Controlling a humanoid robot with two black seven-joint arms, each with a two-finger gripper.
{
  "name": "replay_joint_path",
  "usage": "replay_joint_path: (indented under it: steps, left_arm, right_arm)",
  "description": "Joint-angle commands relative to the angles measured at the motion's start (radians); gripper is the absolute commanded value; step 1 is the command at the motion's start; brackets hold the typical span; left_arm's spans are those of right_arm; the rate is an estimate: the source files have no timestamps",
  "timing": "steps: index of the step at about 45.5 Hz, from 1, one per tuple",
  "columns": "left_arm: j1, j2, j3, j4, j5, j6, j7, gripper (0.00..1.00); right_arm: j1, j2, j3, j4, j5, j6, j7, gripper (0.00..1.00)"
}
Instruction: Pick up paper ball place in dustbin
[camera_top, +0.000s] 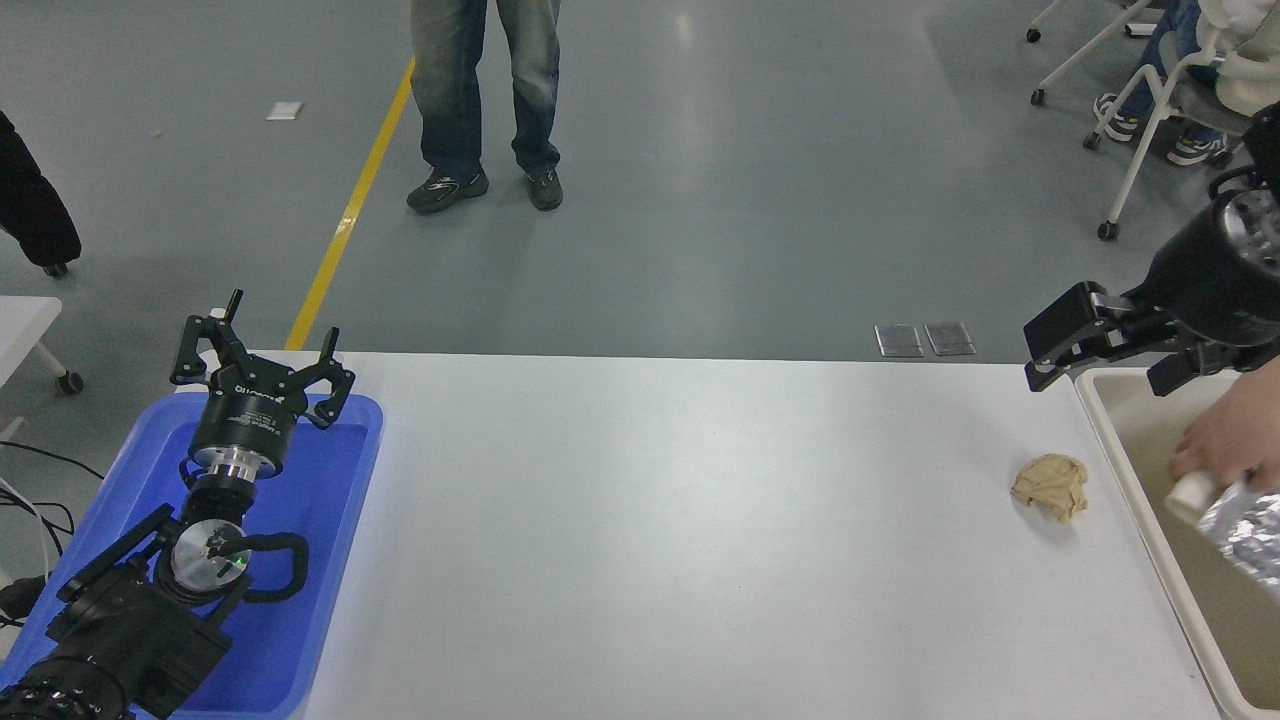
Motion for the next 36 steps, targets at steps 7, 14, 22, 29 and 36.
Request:
replay_joint_path:
  steps: [7, 14, 22, 29, 36]
  left_arm:
    - [0.000, 0.000, -0.002, 0.000, 0.000, 0.000, -0.001, 1.00]
    - [0.000, 0.000, 0.000, 0.000, 0.000, 0.000, -0.001, 1.00]
    - [0.000, 0.000, -0.002, 0.000, 0.000, 0.000, -0.001, 1.00]
    - [0.000, 0.000, -0.002, 0.000, 0.000, 0.000, -0.001, 1.00]
    - [0.000, 0.000, -0.002, 0.000, 0.000, 0.000, -0.001, 1.00]
  right_arm:
    - [0.002, 0.001, 0.003, 0.002, 0.000, 0.000, 0.000, 1.00]
    - [0.002, 0.000, 0.003, 0.002, 0.000, 0.000, 0.000, 1.00]
    - [0.002, 0.001, 0.003, 0.000, 0.000, 0.000, 0.000, 1.00]
    - [0.000, 0.006, 0.003, 0.000, 0.000, 0.000, 0.000, 1.00]
    - [-0.004, 0.008, 0.003, 0.000, 0.000, 0.000, 0.000, 1.00]
